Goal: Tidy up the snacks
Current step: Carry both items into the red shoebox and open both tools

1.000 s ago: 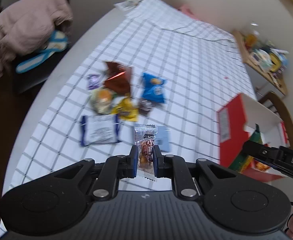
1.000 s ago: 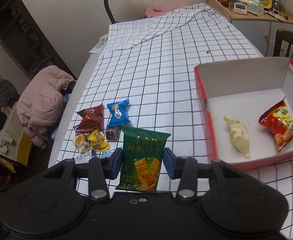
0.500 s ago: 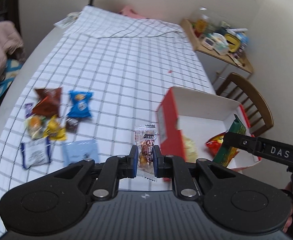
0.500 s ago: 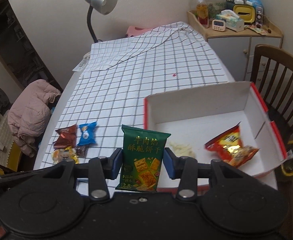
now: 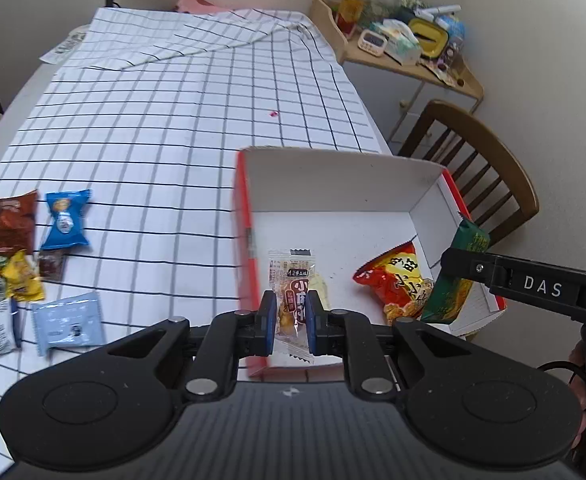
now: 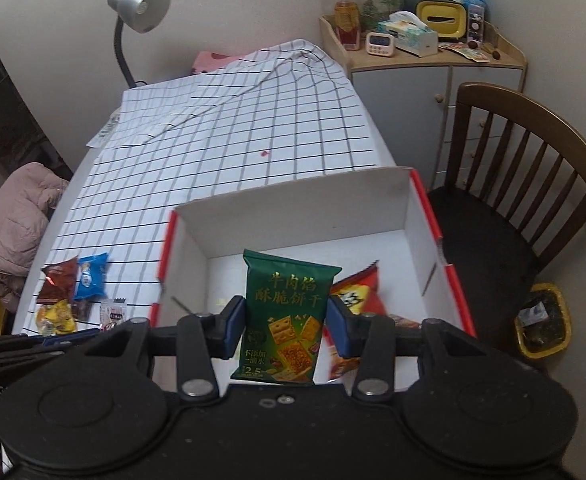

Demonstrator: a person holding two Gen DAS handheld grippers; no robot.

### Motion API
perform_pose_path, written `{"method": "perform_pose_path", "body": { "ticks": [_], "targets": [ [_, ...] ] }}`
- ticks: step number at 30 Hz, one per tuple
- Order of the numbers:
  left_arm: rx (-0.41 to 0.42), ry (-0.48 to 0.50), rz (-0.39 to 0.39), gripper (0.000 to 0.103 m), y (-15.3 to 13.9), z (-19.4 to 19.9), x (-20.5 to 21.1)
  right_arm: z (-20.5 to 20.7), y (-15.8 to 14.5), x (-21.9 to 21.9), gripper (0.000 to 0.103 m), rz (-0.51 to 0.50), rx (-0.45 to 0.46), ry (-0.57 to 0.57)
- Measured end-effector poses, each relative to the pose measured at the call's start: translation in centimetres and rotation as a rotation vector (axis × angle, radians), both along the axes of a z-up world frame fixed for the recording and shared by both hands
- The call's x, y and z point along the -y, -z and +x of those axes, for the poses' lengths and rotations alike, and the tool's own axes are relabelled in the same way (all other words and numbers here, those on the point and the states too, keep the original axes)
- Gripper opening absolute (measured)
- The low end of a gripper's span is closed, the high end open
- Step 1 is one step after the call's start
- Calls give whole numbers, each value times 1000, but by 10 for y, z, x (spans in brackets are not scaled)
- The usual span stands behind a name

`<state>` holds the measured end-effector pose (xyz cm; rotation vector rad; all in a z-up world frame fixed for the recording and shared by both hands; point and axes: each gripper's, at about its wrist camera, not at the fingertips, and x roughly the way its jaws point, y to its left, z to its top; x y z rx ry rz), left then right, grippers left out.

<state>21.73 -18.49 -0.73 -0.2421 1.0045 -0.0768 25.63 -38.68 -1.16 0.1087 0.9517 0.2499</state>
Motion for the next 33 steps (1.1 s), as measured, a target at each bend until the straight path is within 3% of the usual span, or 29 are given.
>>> {"method": "perform_pose_path", "body": {
  "ticks": [10, 18, 33],
  "targets": [
    [-85, 15, -12, 14, 40, 36, 34, 23, 37, 24, 42, -96, -44, -7],
    [-103, 67, 41, 14, 64, 51, 64, 33, 61, 25, 42, -139, -75, -24],
    [-163, 113, 93, 14, 99, 60, 81, 34, 83, 19, 43, -145, -111, -69]
  ]
}}
